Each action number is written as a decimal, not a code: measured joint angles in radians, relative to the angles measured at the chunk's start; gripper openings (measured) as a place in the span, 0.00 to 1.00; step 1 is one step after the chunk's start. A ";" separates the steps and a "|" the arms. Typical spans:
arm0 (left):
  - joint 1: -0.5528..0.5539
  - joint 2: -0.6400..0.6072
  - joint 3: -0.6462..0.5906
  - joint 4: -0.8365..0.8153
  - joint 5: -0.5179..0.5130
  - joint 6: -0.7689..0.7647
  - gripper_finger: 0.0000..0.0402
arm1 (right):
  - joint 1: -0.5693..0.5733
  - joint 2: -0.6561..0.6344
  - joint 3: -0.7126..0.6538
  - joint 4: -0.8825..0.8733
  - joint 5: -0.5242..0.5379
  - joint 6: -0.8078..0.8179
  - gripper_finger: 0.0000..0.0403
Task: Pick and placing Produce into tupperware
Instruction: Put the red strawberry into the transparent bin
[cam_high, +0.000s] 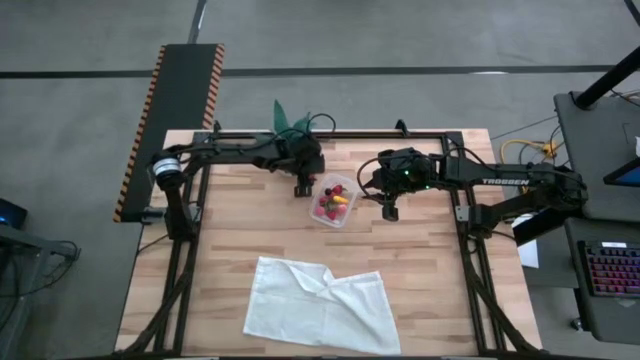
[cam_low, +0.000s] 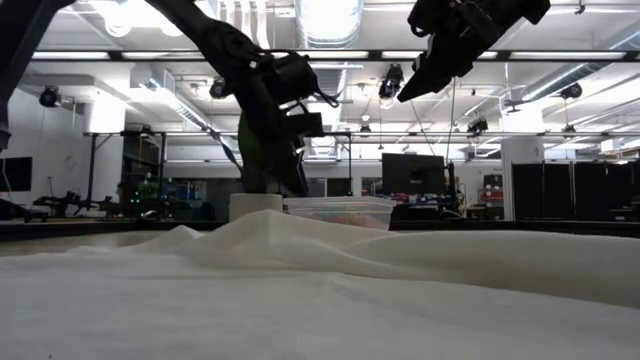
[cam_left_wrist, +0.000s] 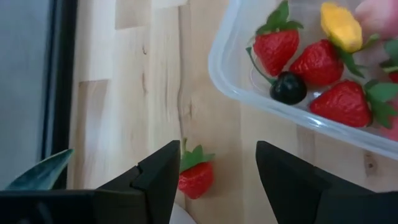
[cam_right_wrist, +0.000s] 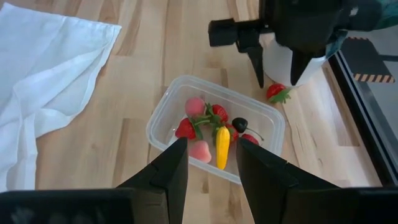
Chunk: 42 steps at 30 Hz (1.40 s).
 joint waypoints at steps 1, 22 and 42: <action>-0.002 0.004 0.000 -0.002 -0.003 0.001 0.49 | 0.000 0.000 0.000 0.000 0.000 -0.001 0.32; -0.007 0.071 0.000 0.058 -0.101 0.049 0.49 | 0.000 0.000 0.000 -0.020 0.000 -0.001 0.32; -0.007 0.084 -0.015 0.101 -0.118 0.046 0.49 | 0.000 0.000 -0.001 -0.030 0.000 -0.001 0.32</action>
